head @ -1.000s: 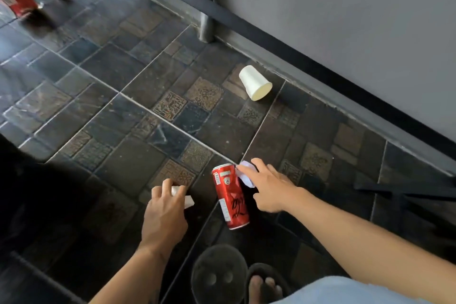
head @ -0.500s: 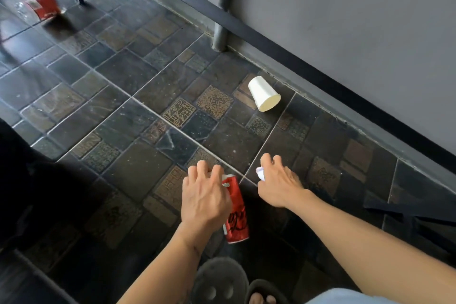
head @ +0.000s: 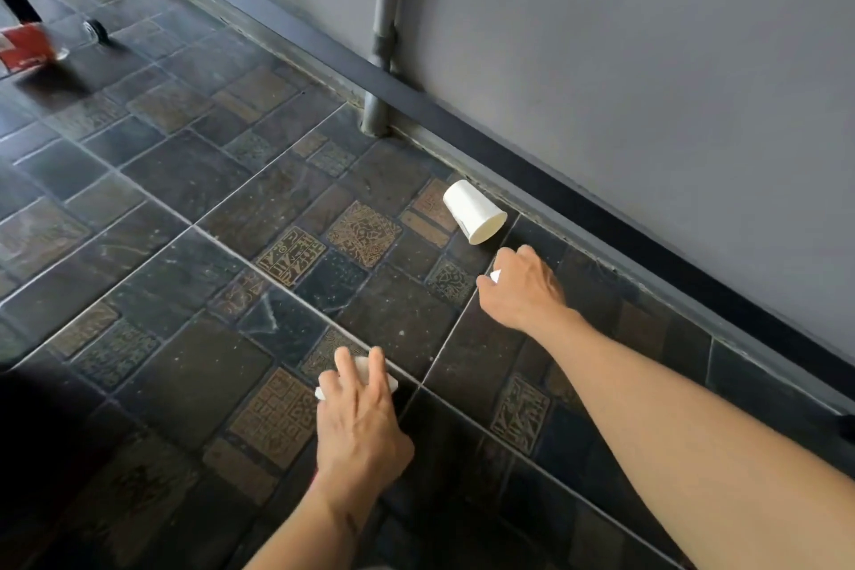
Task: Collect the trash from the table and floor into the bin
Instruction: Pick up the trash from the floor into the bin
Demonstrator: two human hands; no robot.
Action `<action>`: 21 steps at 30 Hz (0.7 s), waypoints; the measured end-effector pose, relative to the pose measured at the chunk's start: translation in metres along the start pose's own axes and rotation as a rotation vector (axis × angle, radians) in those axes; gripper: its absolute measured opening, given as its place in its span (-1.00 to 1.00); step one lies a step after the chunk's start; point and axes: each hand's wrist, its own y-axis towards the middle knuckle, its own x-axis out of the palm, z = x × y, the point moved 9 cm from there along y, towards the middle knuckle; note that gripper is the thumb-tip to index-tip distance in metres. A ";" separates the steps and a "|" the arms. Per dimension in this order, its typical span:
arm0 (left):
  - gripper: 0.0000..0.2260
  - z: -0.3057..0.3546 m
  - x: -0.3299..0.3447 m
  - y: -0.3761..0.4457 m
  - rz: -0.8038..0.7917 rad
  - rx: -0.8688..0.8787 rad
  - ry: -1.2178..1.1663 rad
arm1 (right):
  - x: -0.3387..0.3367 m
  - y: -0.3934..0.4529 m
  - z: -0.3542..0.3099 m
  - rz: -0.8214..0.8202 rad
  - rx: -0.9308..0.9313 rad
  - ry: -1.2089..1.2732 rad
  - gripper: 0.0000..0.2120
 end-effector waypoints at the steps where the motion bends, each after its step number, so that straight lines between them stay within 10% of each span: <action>1: -0.13 -0.005 -0.009 0.009 0.026 0.009 -0.006 | -0.004 0.009 -0.001 0.045 -0.006 0.005 -0.68; 21: -0.21 -0.115 -0.092 0.045 0.062 -0.072 -0.132 | 0.013 0.079 -0.051 -0.026 0.112 -0.010 -0.19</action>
